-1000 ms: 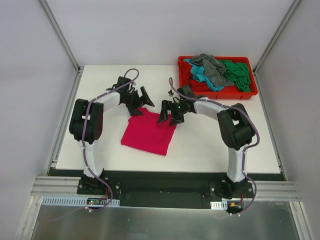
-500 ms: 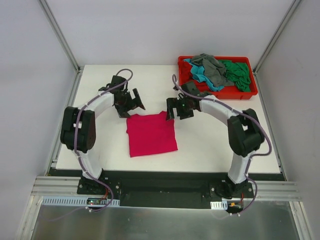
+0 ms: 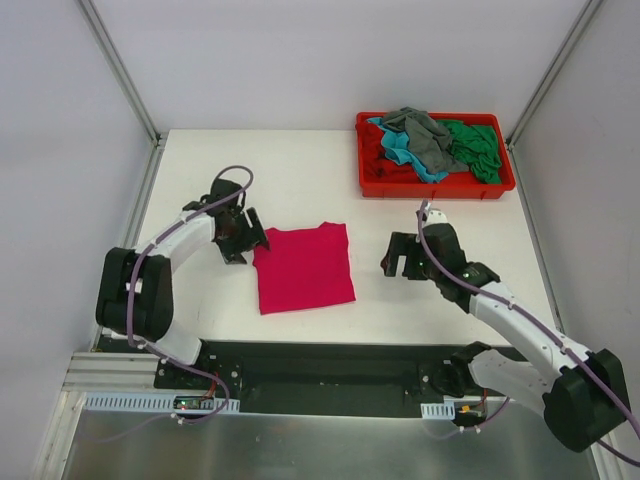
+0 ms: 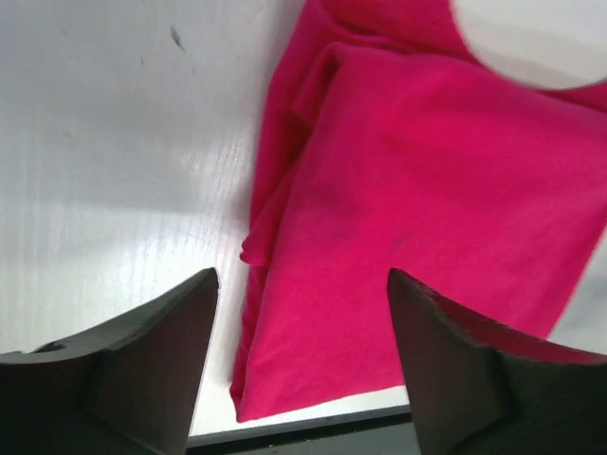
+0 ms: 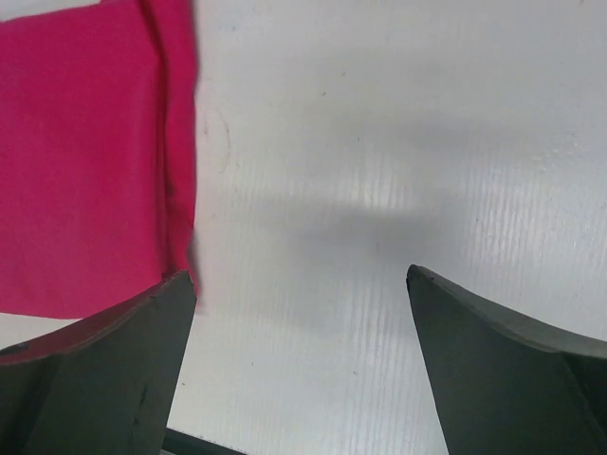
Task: Fold and stack the t-shirts
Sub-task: Fold the long partially folded tshirt into a neat square, then put the neatly folded tshirt into the corner of the board with the left arm
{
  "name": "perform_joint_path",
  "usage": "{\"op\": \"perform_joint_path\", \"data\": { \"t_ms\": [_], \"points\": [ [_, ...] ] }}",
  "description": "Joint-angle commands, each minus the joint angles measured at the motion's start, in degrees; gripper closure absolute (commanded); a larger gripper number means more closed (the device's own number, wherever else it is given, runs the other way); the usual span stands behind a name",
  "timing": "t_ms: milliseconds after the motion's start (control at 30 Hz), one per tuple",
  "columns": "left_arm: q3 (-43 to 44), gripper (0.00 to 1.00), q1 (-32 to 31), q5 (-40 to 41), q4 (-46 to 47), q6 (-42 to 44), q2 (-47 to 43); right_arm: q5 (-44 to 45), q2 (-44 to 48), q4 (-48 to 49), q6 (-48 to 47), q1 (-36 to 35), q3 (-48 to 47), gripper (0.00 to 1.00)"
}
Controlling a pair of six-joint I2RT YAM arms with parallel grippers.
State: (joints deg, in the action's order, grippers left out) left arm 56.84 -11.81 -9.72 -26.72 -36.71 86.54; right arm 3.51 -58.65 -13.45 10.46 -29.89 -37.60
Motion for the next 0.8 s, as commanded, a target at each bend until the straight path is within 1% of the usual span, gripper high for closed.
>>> {"op": "perform_joint_path", "data": {
  "t_ms": [0, 100, 133, 233, 300, 367, 400, 600, 700, 767],
  "points": [
    [-1.12, 0.36, -1.37, -0.39, 0.17, -0.29, 4.94, 2.56, 4.68, 3.97, 1.85, 0.18, 2.1, 0.04],
    [-0.24, 0.51, -2.25, -0.83, 0.7, -0.12, 9.24, 2.21, 6.26, 0.98, 2.11, 0.27, 1.83, 0.04],
    [0.02, 0.58, -2.34, -1.35, 0.7, -0.12, 10.22, 2.29, 6.88, 0.02, 2.02, 0.18, 1.66, 0.04],
    [0.99, 0.71, -3.04, -1.01, 0.71, -0.29, 12.77, 4.04, 8.38, -2.1, 0.97, 0.27, 2.09, 0.04],
    [1.69, 0.74, -3.83, 0.48, 0.7, -0.47, 13.91, 6.24, 9.95, -2.72, 0.97, 0.27, 2.8, 0.04],
    [3.27, 0.93, -4.01, 2.32, 0.62, -0.47, 15.23, 7.39, 11.71, -2.72, 1.05, 0.27, 3.85, 0.04],
    [4.67, 1.0, -4.01, 3.64, 0.09, -0.29, 15.84, 7.83, 12.59, -2.54, 1.14, 0.27, 4.2, 0.04],
    [14.16, 1.0, -4.01, 8.47, -2.63, -2.05, 21.64, 11.17, 18.04, -2.37, 0.62, 0.62, 5.96, 0.04],
    [23.28, 1.0, -3.57, 9.45, -6.49, -1.44, 27.25, 12.31, 20.06, -2.72, 0.35, 0.71, 6.58, 0.04],
    [30.75, 1.0, -2.69, 11.91, -9.22, -1.44, 30.69, 13.27, 21.12, -2.81, 0.18, 0.8, 6.93, 0.04]
  ]
}}
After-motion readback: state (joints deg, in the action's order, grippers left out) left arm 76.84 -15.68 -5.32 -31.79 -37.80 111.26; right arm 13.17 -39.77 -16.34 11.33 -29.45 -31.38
